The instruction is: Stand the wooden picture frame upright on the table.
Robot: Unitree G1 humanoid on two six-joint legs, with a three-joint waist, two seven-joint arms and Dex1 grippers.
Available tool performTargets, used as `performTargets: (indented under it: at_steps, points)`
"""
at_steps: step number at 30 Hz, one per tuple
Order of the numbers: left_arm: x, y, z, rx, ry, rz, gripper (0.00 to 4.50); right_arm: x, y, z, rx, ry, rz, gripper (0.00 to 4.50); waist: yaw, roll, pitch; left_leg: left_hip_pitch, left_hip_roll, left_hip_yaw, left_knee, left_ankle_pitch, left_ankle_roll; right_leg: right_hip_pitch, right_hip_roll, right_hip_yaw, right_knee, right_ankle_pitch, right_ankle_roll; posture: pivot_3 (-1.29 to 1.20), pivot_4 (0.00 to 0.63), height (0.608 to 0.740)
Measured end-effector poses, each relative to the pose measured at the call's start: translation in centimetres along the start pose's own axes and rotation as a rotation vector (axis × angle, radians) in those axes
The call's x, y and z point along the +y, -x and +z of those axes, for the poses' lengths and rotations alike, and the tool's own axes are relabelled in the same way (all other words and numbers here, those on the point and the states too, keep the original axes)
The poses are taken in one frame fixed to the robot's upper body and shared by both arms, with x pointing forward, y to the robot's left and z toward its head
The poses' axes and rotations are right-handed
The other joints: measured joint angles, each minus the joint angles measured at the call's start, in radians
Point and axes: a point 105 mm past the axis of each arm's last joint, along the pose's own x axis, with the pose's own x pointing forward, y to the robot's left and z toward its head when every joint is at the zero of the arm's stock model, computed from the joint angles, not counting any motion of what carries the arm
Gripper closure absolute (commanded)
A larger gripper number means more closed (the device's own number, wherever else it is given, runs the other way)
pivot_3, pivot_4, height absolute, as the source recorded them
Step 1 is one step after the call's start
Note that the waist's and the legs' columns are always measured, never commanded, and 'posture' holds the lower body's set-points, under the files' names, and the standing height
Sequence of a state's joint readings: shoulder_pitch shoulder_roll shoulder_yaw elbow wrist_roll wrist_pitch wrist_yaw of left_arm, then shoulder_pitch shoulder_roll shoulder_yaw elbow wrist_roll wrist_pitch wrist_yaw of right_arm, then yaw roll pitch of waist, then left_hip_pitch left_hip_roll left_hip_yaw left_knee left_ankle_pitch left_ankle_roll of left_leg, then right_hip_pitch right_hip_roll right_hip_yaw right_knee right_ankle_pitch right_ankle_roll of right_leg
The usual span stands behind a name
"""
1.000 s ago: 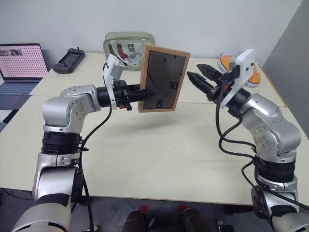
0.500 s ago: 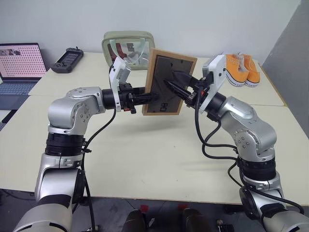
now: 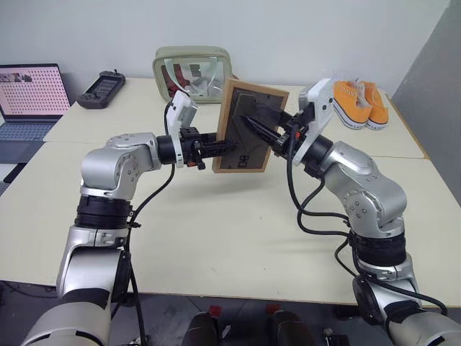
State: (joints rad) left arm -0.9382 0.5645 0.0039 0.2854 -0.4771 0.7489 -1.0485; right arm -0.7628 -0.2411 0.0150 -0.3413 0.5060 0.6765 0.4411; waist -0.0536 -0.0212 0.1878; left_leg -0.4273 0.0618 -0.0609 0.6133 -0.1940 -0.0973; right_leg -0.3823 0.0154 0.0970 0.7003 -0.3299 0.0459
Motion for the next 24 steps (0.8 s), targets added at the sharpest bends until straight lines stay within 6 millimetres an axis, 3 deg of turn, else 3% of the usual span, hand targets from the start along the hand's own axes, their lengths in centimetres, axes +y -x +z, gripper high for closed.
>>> performTargets:
  at_steps: [6,13,20,24]
  points:
    - [1.7,-0.2,0.6,-0.012,0.002,0.043,3.21,-0.4,1.0,0.9,-0.004,0.007,-0.045,2.38,0.0,0.0,0.0,-0.004,0.0,0.0,0.0,0.0,0.0,-0.003,0.0,0.0,0.0,0.0,0.0,0.0,0.15,0.74]
    - [1.8,-0.5,1.5,-0.028,0.002,0.035,3.21,-1.8,2.0,-0.4,0.06,0.054,-0.1,2.38,-0.001,0.0,0.0,-0.006,0.0,0.0,0.0,0.0,0.0,-0.005,0.0,0.0,0.0,0.0,0.0,0.0,0.15,0.74]
    - [0.8,-0.3,1.6,-0.014,0.135,-0.016,3.21,-5.9,6.0,-3.8,0.296,0.472,-0.121,2.38,0.001,0.0,0.0,-0.006,-0.001,0.0,0.001,0.0,0.0,-0.005,0.0,0.0,0.0,0.0,0.0,0.0,0.15,0.74]
    - [0.1,1.1,1.6,0.024,0.237,-0.01,3.21,-8.1,8.6,-4.7,0.379,0.766,-0.086,2.38,-0.006,0.0,0.0,-0.006,-0.001,0.001,0.001,0.0,0.0,-0.005,0.0,0.001,0.0,0.0,0.0,0.0,0.15,0.74]
